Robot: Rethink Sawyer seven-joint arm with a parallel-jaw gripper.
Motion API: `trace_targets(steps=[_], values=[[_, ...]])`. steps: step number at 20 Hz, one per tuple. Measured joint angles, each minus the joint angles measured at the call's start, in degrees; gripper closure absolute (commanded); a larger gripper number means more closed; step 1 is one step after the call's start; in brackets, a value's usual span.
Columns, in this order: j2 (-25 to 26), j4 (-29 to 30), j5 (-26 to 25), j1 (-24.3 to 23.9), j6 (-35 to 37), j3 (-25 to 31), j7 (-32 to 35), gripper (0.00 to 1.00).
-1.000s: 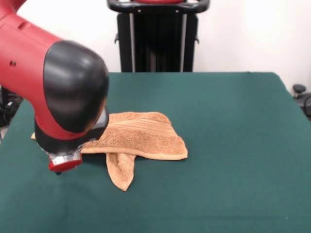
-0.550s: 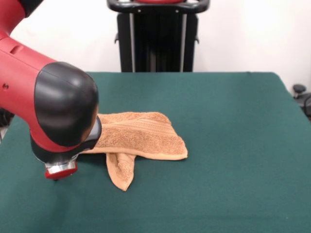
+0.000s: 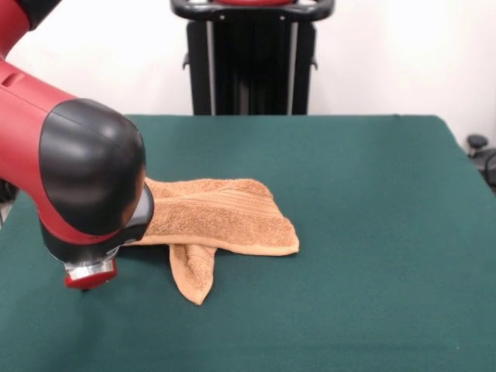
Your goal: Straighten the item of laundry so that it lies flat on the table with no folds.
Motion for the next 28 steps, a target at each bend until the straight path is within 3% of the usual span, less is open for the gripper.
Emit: trace_targets(steps=[15, 28], values=[[-0.5, 1.3, 0.0, 1.3, 0.0, 0.1, 0.0, 0.00], [-0.5, 3.0, 1.6, 6.0, 3.9, 0.2, 0.0, 0.00]])
